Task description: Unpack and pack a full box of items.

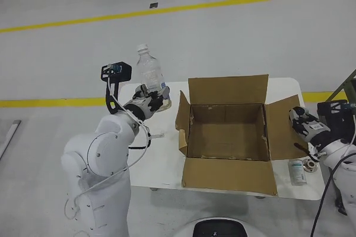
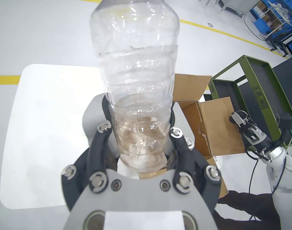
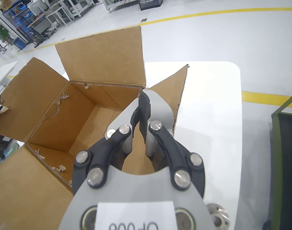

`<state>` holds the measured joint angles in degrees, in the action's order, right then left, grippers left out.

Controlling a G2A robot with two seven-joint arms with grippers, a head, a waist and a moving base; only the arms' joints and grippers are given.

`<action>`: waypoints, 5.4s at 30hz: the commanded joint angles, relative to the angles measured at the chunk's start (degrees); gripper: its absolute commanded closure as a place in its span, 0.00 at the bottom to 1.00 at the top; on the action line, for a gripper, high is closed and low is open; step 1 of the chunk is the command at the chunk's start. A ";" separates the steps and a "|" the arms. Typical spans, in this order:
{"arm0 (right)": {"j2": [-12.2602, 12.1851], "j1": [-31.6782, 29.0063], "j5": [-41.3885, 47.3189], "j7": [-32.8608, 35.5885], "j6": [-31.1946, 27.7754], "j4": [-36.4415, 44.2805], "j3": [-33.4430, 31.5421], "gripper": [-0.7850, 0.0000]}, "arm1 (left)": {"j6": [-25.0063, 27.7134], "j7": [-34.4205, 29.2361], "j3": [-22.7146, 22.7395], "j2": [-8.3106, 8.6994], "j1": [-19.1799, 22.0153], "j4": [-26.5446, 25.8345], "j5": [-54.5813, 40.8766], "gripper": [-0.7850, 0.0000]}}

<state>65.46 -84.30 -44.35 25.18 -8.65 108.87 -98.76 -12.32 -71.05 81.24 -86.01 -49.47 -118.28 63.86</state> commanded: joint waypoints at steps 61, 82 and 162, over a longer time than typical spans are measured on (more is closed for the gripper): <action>-0.64 2.07 1.91 -0.65 -0.46 -1.12 1.42 1.00 | -20.77 4.76 -32.12 -5.61 10.25 44.66 -16.18 1.00; -0.93 1.94 2.00 -0.40 -0.18 -1.13 0.67 1.00 | -22.35 3.54 -35.28 -7.97 15.36 54.84 -18.09 0.00; -4.32 1.40 -8.63 37.69 7.10 -12.34 6.65 0.26 | -9.55 6.03 -28.21 -4.83 6.68 27.49 -8.55 0.00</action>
<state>61.13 -83.07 -53.10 62.89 -1.58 96.83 -92.26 -21.87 -65.02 53.03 -90.84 -42.79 -90.79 55.30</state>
